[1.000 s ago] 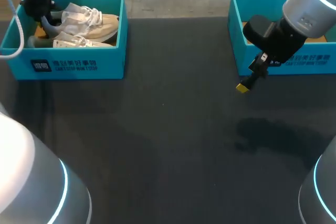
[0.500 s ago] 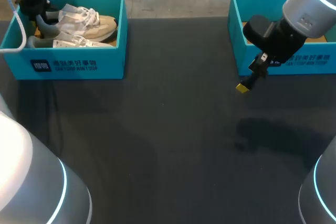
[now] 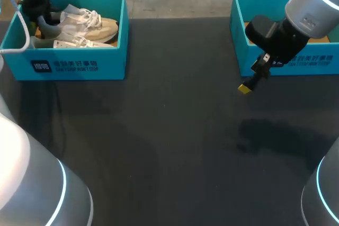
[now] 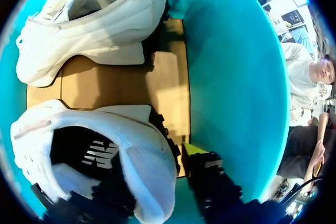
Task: Take the shoe out of the shoebox, open the shoe tongue, remove and reinsert the insole, then place the shoe into the shoebox
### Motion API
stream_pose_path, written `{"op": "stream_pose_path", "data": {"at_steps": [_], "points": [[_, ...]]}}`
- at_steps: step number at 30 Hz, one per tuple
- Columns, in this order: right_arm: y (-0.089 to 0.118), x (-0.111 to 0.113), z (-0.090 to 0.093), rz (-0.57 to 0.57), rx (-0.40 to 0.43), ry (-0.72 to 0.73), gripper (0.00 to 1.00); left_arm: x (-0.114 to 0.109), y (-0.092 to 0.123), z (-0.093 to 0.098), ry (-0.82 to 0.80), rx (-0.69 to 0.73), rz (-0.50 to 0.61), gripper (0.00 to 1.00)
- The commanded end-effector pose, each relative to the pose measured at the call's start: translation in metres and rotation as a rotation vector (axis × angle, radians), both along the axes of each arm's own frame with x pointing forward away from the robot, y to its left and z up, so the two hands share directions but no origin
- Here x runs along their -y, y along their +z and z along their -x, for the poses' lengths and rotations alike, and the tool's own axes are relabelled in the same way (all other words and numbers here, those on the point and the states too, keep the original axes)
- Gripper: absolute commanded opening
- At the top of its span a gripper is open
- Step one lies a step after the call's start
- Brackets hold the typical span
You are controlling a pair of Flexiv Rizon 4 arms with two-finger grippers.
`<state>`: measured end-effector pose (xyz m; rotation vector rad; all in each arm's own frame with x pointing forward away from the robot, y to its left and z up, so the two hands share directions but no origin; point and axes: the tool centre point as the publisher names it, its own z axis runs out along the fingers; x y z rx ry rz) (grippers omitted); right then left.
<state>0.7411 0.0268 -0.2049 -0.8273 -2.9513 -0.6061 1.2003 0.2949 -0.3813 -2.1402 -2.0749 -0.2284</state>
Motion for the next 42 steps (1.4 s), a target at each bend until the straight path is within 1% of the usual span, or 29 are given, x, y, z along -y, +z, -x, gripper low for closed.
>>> {"op": "stream_pose_path", "data": {"at_steps": [1, 13, 19, 24, 42], "points": [[0.000, 0.000, -0.001, 0.001, -0.002, 0.000, 1.00, -0.002, 0.013, -0.001, -0.007, 0.002, 0.021, 1.00], [0.000, 0.000, -0.001, 0.001, -0.002, 0.000, 1.00, 0.010, 0.058, 0.009, -0.022, 0.006, 0.135, 1.00], [0.000, 0.000, -0.001, 0.001, -0.002, 0.000, 1.00, 0.017, 0.086, 0.017, -0.029, 0.017, 0.190, 1.00], [0.000, 0.000, -0.001, 0.001, -0.002, 0.000, 1.00, 0.024, 0.106, 0.025, -0.037, 0.014, 0.210, 1.00], [0.000, 0.000, -0.001, 0.001, -0.002, 0.000, 1.00, 0.024, 0.106, 0.025, -0.037, 0.014, 0.210, 1.00]]}}
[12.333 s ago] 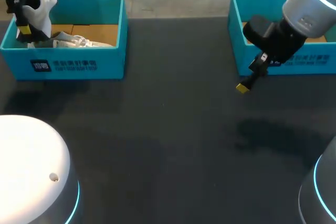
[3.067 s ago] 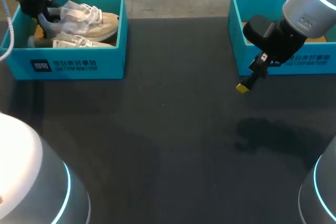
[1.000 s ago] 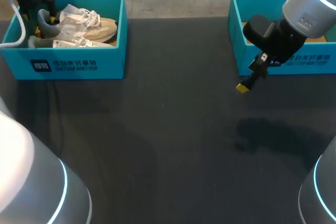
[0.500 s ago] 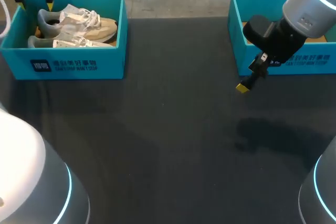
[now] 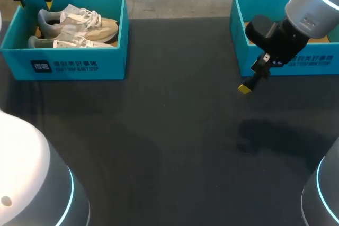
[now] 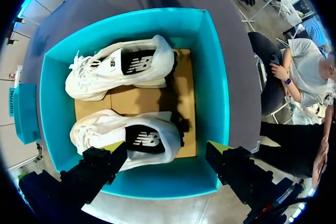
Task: Take the shoe out of the shoebox, open the shoe tongue, remove and reinsert the insole, then place the shoe into the shoebox
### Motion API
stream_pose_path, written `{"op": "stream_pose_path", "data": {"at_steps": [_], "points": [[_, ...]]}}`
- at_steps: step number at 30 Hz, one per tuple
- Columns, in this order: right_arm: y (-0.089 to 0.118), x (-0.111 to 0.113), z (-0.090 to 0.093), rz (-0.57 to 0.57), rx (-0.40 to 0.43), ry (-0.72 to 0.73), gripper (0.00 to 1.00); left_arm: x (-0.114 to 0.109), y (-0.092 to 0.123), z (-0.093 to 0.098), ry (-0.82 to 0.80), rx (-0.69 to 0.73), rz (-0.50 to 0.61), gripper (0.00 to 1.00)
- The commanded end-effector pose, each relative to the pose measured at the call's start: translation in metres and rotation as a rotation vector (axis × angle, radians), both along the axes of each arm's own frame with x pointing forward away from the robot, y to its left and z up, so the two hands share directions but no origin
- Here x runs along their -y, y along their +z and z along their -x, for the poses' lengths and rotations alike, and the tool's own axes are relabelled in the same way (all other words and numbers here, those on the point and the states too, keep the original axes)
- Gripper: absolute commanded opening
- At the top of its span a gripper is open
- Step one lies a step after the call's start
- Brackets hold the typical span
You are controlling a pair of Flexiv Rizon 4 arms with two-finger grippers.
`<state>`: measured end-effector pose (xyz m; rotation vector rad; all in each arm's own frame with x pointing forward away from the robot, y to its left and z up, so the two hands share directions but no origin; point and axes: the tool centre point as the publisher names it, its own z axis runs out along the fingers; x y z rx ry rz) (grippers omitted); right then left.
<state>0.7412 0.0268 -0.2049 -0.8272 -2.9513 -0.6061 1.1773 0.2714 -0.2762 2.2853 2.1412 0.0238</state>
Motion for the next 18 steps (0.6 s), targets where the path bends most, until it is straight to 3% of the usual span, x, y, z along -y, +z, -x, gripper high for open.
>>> {"op": "stream_pose_path", "data": {"at_steps": [1, 18], "points": [[0.000, 0.000, -0.001, 0.001, -0.002, 0.000, 1.00, 0.000, 0.001, 0.002, 0.000, 0.004, -0.002, 1.00], [0.000, 0.000, -0.001, 0.001, -0.002, 0.000, 1.00, 0.009, -0.001, 0.071, -0.039, 0.012, 0.020, 1.00]]}}
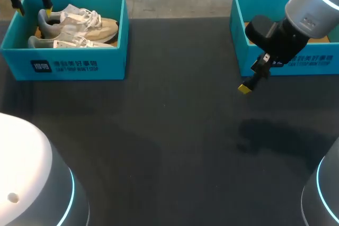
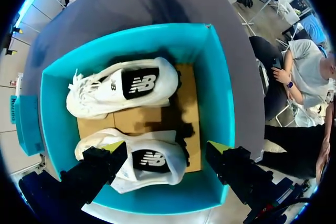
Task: Take the shoe out of the shoebox, open the shoe tongue, remove and reinsert the insole, then place the shoe into the shoebox
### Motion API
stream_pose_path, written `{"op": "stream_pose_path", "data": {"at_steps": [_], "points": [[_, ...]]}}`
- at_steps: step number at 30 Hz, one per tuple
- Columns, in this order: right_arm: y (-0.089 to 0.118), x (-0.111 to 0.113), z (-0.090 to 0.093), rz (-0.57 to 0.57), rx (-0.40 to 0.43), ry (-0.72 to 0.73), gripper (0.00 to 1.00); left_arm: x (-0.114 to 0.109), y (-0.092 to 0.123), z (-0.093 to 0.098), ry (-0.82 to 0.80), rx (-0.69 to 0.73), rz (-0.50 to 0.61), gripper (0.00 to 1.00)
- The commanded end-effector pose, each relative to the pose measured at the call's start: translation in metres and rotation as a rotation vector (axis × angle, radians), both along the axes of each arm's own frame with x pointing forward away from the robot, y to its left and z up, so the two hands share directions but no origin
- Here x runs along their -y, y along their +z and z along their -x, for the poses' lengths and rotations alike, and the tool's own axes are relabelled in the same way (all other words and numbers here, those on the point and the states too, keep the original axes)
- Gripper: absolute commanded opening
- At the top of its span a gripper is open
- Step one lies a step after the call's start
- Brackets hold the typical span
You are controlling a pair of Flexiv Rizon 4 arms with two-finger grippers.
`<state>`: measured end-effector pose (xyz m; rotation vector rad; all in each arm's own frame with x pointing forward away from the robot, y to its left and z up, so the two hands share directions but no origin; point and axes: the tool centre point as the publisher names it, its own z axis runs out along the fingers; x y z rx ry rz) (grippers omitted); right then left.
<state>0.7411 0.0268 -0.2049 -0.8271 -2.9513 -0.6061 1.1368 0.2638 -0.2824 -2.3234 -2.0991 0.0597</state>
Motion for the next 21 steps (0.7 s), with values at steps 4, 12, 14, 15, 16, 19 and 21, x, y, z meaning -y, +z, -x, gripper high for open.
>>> {"op": "stream_pose_path", "data": {"at_steps": [4, 12, 14, 15, 16, 19, 21], "points": [[0.000, 0.000, -0.001, 0.001, -0.002, 0.000, 1.00, 0.001, 0.008, 0.044, -0.002, 0.053, 0.000, 1.00], [0.000, 0.000, -0.001, 0.001, -0.002, 0.000, 1.00, -0.003, 0.007, 0.069, -0.010, 0.053, -0.003, 1.00], [0.000, 0.000, -0.001, 0.001, -0.002, 0.000, 1.00, -0.004, 0.006, 0.075, -0.012, 0.052, -0.008, 1.00], [0.000, 0.000, -0.001, 0.001, -0.002, 0.000, 1.00, -0.005, 0.005, 0.077, -0.016, 0.045, -0.014, 1.00], [0.000, 0.000, -0.001, 0.001, -0.002, 0.000, 1.00, -0.005, 0.003, 0.078, -0.014, 0.045, -0.019, 1.00], [0.000, 0.000, -0.001, 0.001, -0.002, 0.000, 1.00, -0.005, -0.002, 0.082, -0.018, 0.035, -0.022, 1.00], [0.000, 0.000, -0.001, 0.001, -0.002, 0.000, 1.00, -0.005, -0.005, 0.085, -0.015, 0.033, -0.034, 1.00]]}}
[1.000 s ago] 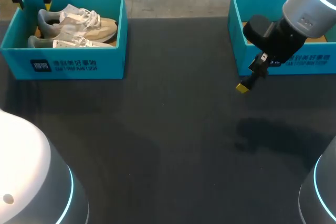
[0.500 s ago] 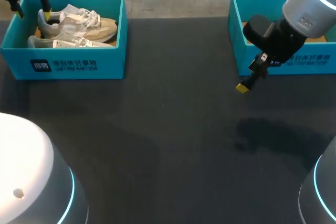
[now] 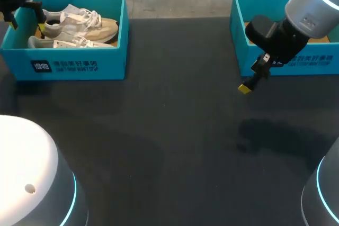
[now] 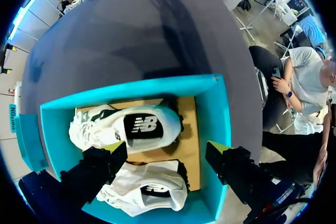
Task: Take the shoe out of the shoebox, open the shoe tongue, remove and reinsert the insole, then place the shoe into the shoebox
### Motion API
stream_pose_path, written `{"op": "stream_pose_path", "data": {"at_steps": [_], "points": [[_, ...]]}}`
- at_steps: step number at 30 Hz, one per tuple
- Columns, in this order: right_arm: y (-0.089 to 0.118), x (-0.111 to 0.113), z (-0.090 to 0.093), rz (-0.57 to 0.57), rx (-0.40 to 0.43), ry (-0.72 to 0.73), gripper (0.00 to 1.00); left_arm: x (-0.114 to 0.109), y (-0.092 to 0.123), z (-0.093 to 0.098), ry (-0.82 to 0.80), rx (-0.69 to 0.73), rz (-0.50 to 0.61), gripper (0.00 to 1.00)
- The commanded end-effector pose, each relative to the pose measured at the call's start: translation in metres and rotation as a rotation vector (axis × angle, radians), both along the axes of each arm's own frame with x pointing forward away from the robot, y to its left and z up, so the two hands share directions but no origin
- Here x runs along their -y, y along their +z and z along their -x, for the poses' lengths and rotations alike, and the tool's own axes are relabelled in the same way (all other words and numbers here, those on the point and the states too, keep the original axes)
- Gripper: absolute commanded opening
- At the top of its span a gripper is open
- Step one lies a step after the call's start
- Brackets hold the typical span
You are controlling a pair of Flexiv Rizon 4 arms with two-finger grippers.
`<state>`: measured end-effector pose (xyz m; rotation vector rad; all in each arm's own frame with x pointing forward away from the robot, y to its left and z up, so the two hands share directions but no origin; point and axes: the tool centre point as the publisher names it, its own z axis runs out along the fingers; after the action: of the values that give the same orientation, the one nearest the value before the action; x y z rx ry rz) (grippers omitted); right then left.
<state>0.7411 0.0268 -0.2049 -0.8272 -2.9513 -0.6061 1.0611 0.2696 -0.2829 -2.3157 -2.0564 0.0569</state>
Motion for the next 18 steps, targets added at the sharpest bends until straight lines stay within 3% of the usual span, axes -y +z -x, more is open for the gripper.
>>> {"op": "stream_pose_path", "data": {"at_steps": [1, 15, 18], "points": [[0.000, 0.000, -0.001, 0.001, -0.002, 0.000, 1.00, 0.000, -0.005, 0.010, 0.003, 0.055, -0.002, 1.00], [0.000, 0.000, -0.001, 0.001, -0.002, 0.000, 1.00, -0.008, -0.035, 0.018, -0.004, 0.007, -0.001, 0.99], [0.000, 0.000, -0.001, 0.001, -0.002, 0.000, 1.00, -0.009, -0.038, 0.018, 0.002, 0.000, 0.008, 0.93]]}}
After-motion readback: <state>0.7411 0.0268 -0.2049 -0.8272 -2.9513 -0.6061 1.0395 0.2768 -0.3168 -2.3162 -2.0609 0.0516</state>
